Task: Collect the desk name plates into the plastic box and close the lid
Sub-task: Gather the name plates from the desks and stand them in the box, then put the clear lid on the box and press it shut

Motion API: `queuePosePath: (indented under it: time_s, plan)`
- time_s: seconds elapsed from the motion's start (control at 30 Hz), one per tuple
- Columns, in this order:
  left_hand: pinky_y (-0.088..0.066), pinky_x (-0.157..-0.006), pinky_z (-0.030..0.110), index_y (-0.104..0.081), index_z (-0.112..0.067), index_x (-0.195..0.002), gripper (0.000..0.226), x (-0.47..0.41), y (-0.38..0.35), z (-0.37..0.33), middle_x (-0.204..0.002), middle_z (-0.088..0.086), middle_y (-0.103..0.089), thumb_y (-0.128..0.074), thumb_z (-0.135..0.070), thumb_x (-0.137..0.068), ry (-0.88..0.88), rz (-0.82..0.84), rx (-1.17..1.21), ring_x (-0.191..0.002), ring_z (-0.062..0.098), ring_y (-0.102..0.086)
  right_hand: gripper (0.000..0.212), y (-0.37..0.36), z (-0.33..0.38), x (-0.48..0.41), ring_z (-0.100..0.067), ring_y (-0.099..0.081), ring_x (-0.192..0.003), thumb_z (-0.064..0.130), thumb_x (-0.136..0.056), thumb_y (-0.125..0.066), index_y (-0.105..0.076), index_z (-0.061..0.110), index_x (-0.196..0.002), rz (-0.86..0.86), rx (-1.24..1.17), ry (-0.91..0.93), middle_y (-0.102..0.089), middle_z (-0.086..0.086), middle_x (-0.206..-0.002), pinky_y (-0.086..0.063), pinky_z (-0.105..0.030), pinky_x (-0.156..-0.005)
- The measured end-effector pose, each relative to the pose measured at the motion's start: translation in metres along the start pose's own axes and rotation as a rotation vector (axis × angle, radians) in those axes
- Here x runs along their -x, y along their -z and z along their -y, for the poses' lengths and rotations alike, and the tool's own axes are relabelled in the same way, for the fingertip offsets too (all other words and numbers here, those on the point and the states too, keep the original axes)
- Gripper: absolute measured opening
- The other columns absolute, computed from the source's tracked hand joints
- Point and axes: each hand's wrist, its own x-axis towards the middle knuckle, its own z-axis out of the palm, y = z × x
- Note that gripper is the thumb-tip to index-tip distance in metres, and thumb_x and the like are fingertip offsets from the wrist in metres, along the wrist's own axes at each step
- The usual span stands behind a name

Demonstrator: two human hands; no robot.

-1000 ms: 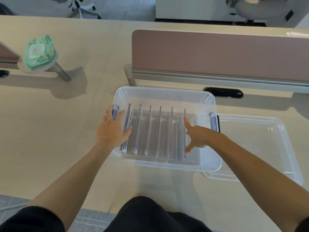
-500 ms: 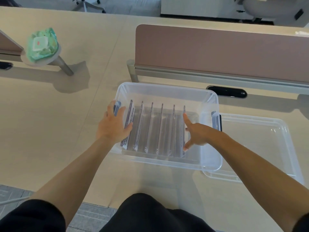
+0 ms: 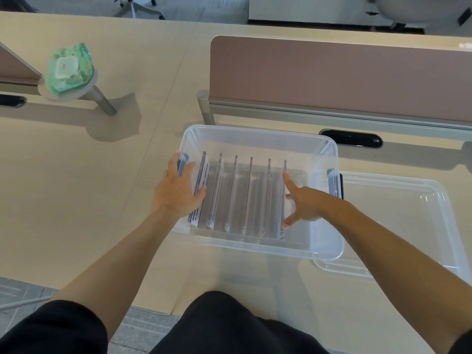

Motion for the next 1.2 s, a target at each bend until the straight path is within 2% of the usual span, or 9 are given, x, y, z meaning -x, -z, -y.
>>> queuePosePath:
  time_s: [0.4, 0.47, 0.53, 0.67, 0.77, 0.87, 1.03, 1.13, 1.2]
  plan:
    - [-0.056, -0.077, 0.041, -0.035, -0.026, -0.14, 0.067, -0.002, -0.002, 0.002, -0.159, 0.007, -0.004, -0.06, -0.055, -0.084, -0.015, 0.02, 0.006, -0.126, 0.031, -0.047, 0.143, -0.006, -0.003, -0.003, -0.03, -0.047, -0.137, 0.043, -0.071, -0.086, 0.034, 0.027, -0.149, -0.022, 0.013, 0.019, -0.035, 0.002, -0.158, -0.036, -0.044, -0.112]
    - [-0.054, -0.083, 0.042, -0.034, -0.026, -0.14, 0.068, -0.002, -0.001, 0.0, -0.159, 0.009, -0.004, -0.059, -0.055, -0.085, -0.021, 0.028, -0.004, -0.127, 0.033, -0.044, 0.145, -0.006, -0.002, -0.002, -0.03, -0.046, -0.138, 0.045, -0.07, -0.087, 0.034, 0.027, -0.148, -0.022, 0.019, 0.012, -0.035, 0.003, -0.158, -0.036, -0.044, -0.113]
    - [-0.044, -0.098, 0.045, -0.032, -0.025, -0.141, 0.068, 0.0, 0.0, -0.001, -0.159, 0.014, -0.005, -0.056, -0.056, -0.086, -0.027, 0.039, -0.067, -0.133, 0.036, -0.035, 0.143, -0.004, 0.002, 0.001, -0.03, -0.044, -0.139, 0.045, -0.071, -0.086, 0.033, 0.026, -0.149, -0.022, 0.031, -0.013, -0.035, 0.002, -0.159, -0.036, -0.043, -0.113]
    - [-0.03, -0.11, 0.048, -0.042, -0.021, -0.134, 0.062, 0.008, 0.004, -0.015, -0.15, 0.018, -0.025, -0.056, -0.055, -0.084, -0.117, -0.058, -0.088, -0.136, 0.041, -0.025, 0.119, 0.009, 0.021, 0.017, -0.028, -0.052, -0.131, 0.045, -0.08, -0.079, 0.009, 0.025, -0.158, -0.164, 0.078, -0.054, -0.039, -0.001, -0.157, -0.043, -0.039, -0.106]
    - [-0.03, -0.111, 0.047, -0.042, -0.021, -0.135, 0.061, 0.013, 0.006, -0.048, -0.143, 0.013, -0.039, -0.05, -0.057, -0.086, -0.313, -0.049, -0.014, -0.134, 0.036, -0.034, 0.093, 0.023, 0.025, 0.039, -0.02, -0.059, -0.114, 0.051, -0.081, -0.075, -0.022, 0.032, -0.155, -0.28, 0.079, -0.091, -0.054, 0.004, -0.145, -0.047, -0.035, -0.098]
    - [-0.034, -0.109, 0.045, -0.04, -0.021, -0.139, 0.063, 0.014, 0.01, -0.093, -0.142, 0.01, -0.042, -0.049, -0.056, -0.088, -0.433, -0.013, 0.118, -0.131, 0.033, -0.038, 0.074, 0.034, 0.018, 0.065, -0.013, -0.06, -0.098, 0.055, -0.08, -0.074, -0.042, 0.037, -0.144, -0.34, 0.053, -0.152, -0.062, 0.01, -0.129, -0.05, -0.033, -0.091]
    - [-0.04, -0.104, 0.043, -0.038, -0.024, -0.141, 0.06, 0.012, 0.012, -0.162, -0.144, 0.006, -0.04, -0.05, -0.053, -0.089, -0.549, 0.044, 0.217, -0.131, 0.03, -0.039, 0.059, 0.044, -0.019, 0.11, -0.012, -0.064, -0.089, 0.053, -0.08, -0.075, -0.055, 0.035, -0.132, -0.45, -0.044, -0.215, -0.065, 0.011, -0.116, -0.051, -0.03, -0.084]
    - [-0.04, -0.105, 0.042, -0.04, -0.024, -0.143, 0.058, 0.008, 0.012, -0.21, -0.144, 0.005, -0.041, -0.054, -0.046, -0.091, -0.631, 0.073, 0.272, -0.129, 0.029, -0.041, 0.056, 0.048, -0.062, 0.129, -0.013, -0.064, -0.091, 0.054, -0.08, -0.074, -0.057, 0.035, -0.13, -0.511, -0.104, -0.246, -0.066, 0.009, -0.119, -0.047, -0.029, -0.082]
    - [-0.04, -0.105, 0.041, -0.046, -0.023, -0.14, 0.053, 0.006, 0.009, -0.248, -0.141, 0.004, -0.045, -0.057, -0.038, -0.091, -0.764, 0.09, 0.311, -0.127, 0.026, -0.043, 0.058, 0.049, -0.097, 0.138, -0.014, -0.063, -0.093, 0.056, -0.08, -0.072, -0.057, 0.033, -0.131, -0.534, -0.125, -0.265, -0.065, 0.008, -0.122, -0.045, -0.028, -0.083]
